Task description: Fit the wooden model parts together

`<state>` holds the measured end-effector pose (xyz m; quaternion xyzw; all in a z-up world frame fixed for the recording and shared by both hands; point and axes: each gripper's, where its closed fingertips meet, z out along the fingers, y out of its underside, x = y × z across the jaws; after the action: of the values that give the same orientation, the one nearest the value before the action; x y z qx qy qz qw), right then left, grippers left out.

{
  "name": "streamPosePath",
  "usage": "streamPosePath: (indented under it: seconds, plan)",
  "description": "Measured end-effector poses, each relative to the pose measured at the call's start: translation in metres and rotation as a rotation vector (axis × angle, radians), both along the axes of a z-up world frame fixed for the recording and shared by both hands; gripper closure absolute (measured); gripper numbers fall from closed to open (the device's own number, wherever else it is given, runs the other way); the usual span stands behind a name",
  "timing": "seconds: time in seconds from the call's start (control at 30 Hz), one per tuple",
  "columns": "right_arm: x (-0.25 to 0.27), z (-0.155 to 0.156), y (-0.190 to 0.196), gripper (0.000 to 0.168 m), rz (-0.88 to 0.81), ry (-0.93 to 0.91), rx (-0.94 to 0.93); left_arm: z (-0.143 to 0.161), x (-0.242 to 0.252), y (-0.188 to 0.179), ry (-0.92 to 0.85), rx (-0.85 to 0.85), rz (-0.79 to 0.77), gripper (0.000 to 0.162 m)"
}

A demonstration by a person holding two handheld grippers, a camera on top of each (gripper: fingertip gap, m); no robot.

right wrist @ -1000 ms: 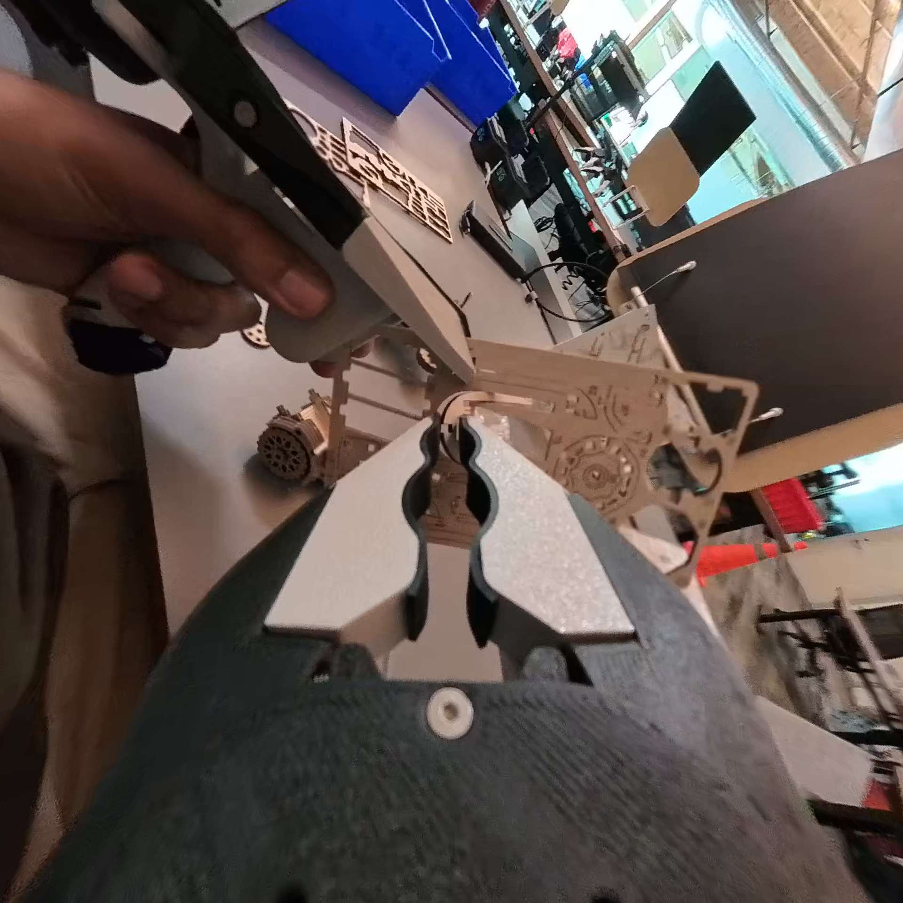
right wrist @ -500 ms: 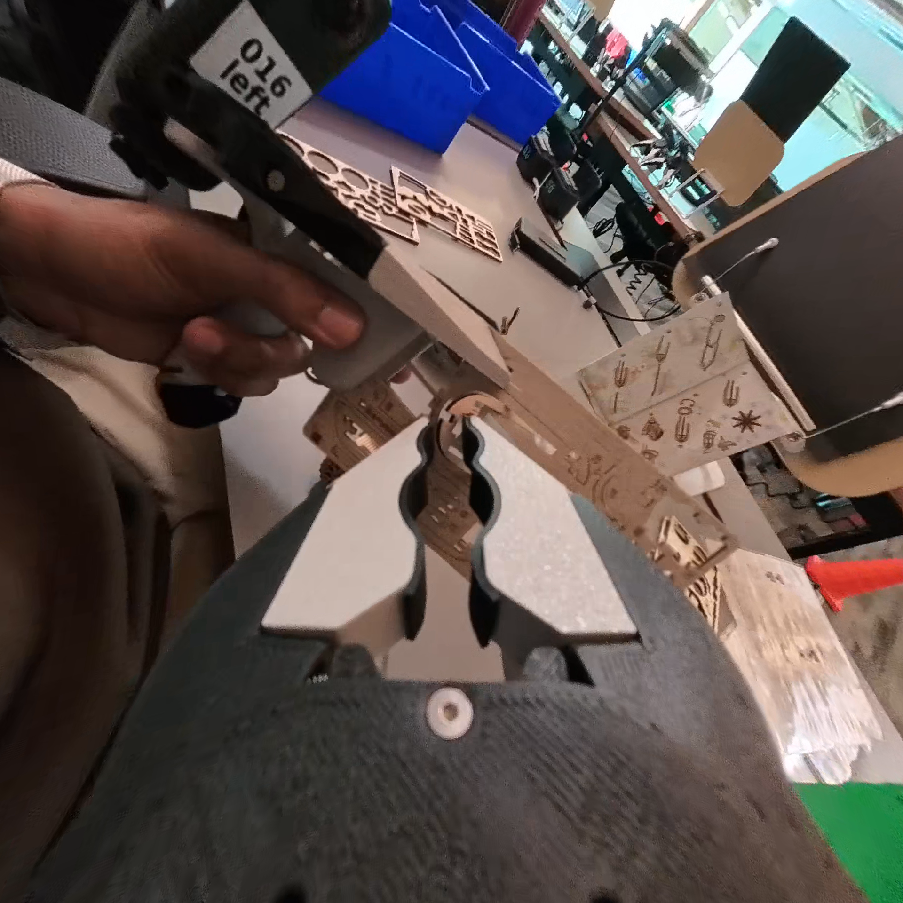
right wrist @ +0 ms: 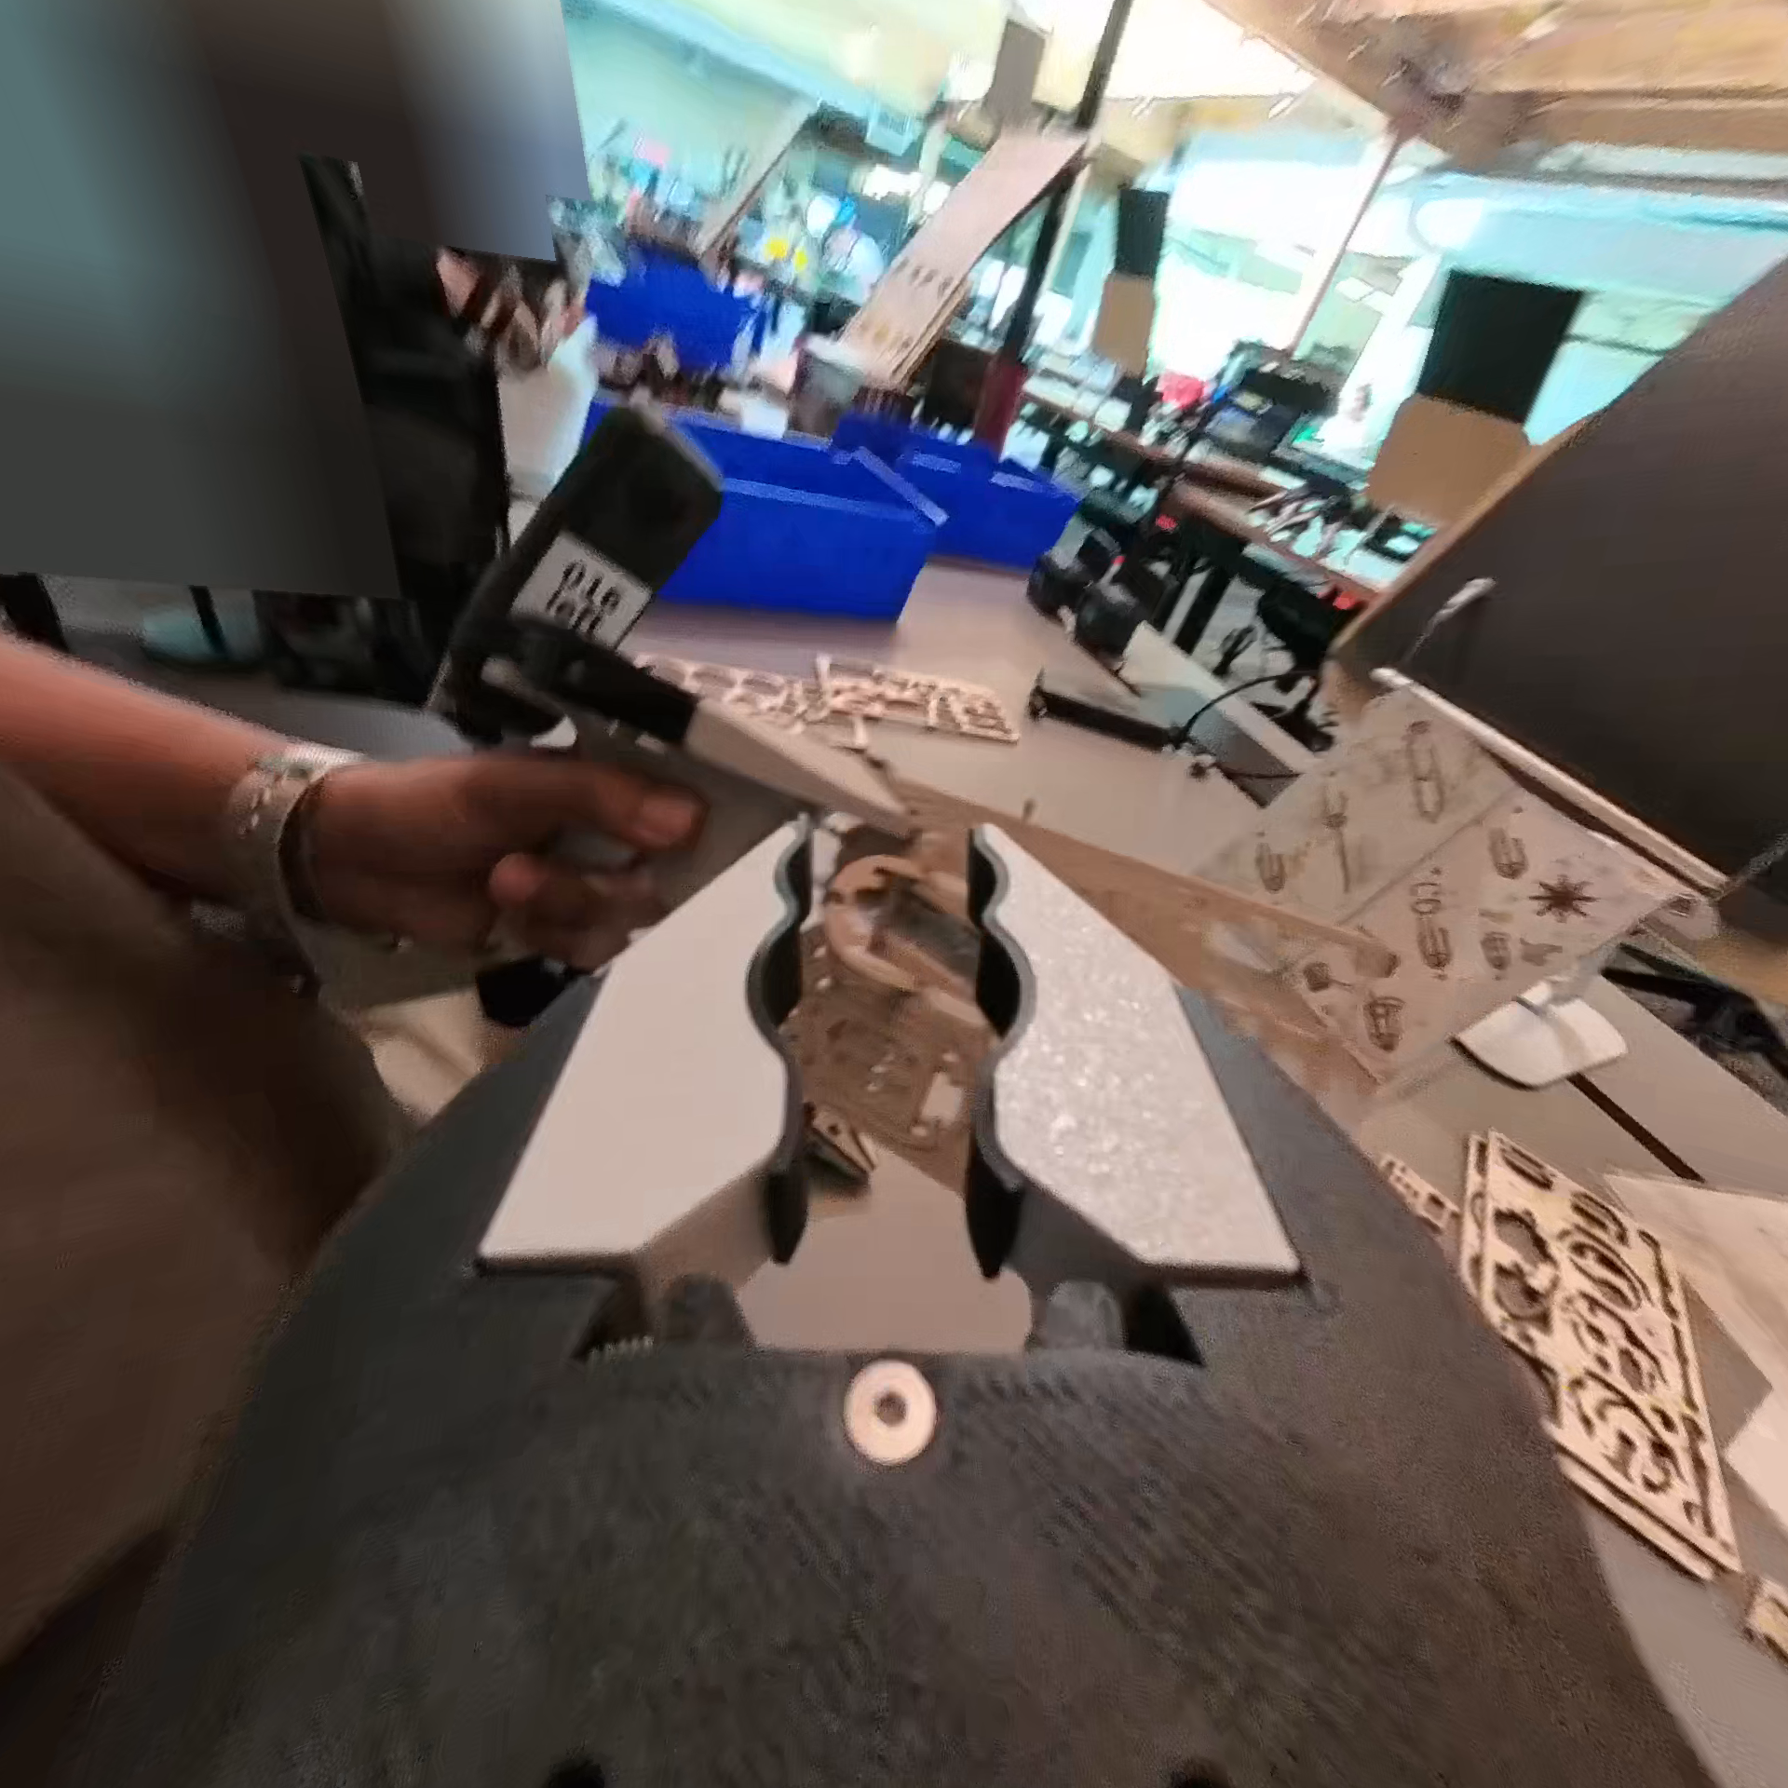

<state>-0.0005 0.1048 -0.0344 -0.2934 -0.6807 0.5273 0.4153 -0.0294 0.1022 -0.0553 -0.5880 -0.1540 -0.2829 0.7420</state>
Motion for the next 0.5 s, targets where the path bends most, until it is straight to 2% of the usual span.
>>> streamPosePath:
  seconds: [0.13, 0.2, 0.23, 0.27, 0.37, 0.43, 0.5]
  plan:
    - [-0.005, 0.007, 0.048, 0.114, -0.174, 0.025, -0.028, -0.006, 0.011, 0.003, 0.009, -0.002, -0.115, 0.162]
    - [-0.009, 0.006, 0.071, 0.096, -0.275, 0.015, -0.048, -0.005, 0.016, 0.002, 0.018, 0.013, -0.175, 0.162]
    - [-0.01, 0.006, 0.079, 0.085, -0.3, 0.005, -0.074, -0.004, 0.015, 0.001, 0.011, 0.025, -0.18, 0.162]
    - [-0.01, 0.003, 0.081, 0.084, -0.286, -0.016, -0.112, -0.002, 0.012, 0.0, -0.002, 0.033, -0.179, 0.162]
    - [-0.008, -0.012, 0.065, 0.089, -0.103, -0.183, -0.308, 0.0, 0.006, -0.004, -0.03, 0.056, -0.182, 0.162]
    - [-0.006, -0.023, 0.051, 0.088, 0.044, -0.324, -0.467, 0.004, 0.01, -0.007, -0.048, 0.083, -0.244, 0.162]
    - [-0.002, -0.028, 0.038, 0.116, 0.181, -0.407, -0.579, 0.005, 0.014, -0.008, -0.072, 0.091, -0.293, 0.162]
